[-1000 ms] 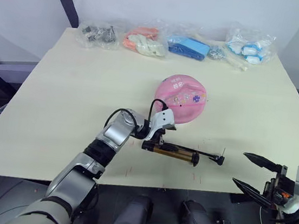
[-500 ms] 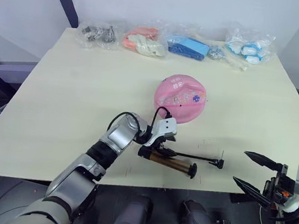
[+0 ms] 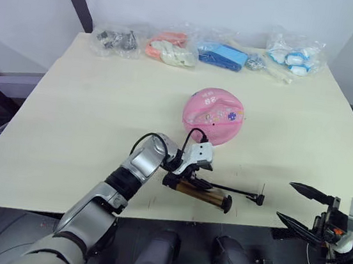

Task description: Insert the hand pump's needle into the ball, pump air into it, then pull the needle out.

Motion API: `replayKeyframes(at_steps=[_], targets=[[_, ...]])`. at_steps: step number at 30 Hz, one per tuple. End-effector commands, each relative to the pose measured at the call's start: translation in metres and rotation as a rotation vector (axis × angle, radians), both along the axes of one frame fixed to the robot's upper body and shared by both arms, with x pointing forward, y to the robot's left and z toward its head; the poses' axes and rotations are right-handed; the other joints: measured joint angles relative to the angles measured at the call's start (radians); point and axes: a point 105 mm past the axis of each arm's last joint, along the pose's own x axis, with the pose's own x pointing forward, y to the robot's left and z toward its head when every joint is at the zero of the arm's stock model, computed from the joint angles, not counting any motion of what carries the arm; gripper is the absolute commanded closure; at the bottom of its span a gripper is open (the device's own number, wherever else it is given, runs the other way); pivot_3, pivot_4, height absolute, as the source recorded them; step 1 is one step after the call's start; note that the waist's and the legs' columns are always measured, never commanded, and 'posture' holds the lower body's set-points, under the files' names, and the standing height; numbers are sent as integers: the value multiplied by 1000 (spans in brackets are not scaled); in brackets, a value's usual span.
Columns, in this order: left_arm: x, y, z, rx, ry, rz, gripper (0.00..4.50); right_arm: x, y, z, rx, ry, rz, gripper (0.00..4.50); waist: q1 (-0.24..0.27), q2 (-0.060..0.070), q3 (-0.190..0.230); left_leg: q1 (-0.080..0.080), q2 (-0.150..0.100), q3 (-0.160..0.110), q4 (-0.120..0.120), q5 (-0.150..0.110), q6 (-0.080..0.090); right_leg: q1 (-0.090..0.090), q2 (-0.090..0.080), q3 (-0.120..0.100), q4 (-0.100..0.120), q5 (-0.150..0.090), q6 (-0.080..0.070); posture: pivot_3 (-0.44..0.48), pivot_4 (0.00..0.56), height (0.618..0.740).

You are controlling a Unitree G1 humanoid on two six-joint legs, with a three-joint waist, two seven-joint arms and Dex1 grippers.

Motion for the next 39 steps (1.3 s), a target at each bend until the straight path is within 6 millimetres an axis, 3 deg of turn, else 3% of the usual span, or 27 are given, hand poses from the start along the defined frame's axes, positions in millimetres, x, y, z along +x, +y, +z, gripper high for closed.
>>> replayKeyframes(at_steps=[1, 11, 17, 31, 34, 39], targets=[[2, -7, 10, -12, -25, -62, 1290, -2, -11, 6, -39, -34, -12, 0, -1, 0, 0, 0, 0, 0, 0, 0, 0, 0, 0, 0, 0, 0, 0, 0, 150, 740], [-2, -21, 3, 70, -3, -242, 1290, -4, -24, 11, -82, -42, 8, 0, -1, 0, 0, 0, 0, 1, 0, 0, 0, 0, 1, 0, 0, 0, 0, 0, 150, 740], [2, -35, 0, 80, -3, -267, 1290, -5, -21, 11, -92, -49, 26, 0, -2, -1, 0, 0, 0, 1, 0, 0, 0, 0, 1, 0, 0, 0, 0, 0, 150, 740], [0, -40, -18, 136, -6, -267, 1290, -8, -16, 9, -92, -58, 23, 0, 0, -1, 0, 0, 0, 1, 0, 0, 0, 0, 1, 0, 0, -2, 3, 0, 150, 740], [-2, -38, -21, 131, 3, -252, 2110, -8, -15, 9, -93, -57, 21, 0, -1, -1, 0, 0, 0, 1, 0, 0, 0, 1, 1, 0, 1, -1, 3, 0, 150, 740], [-11, -33, -23, 105, 42, -231, 4353, -8, -14, 8, -88, -53, 20, 0, -1, -1, 0, 0, 0, 1, 0, 0, 0, 0, 1, 0, 1, 0, 1, 0, 150, 740]])
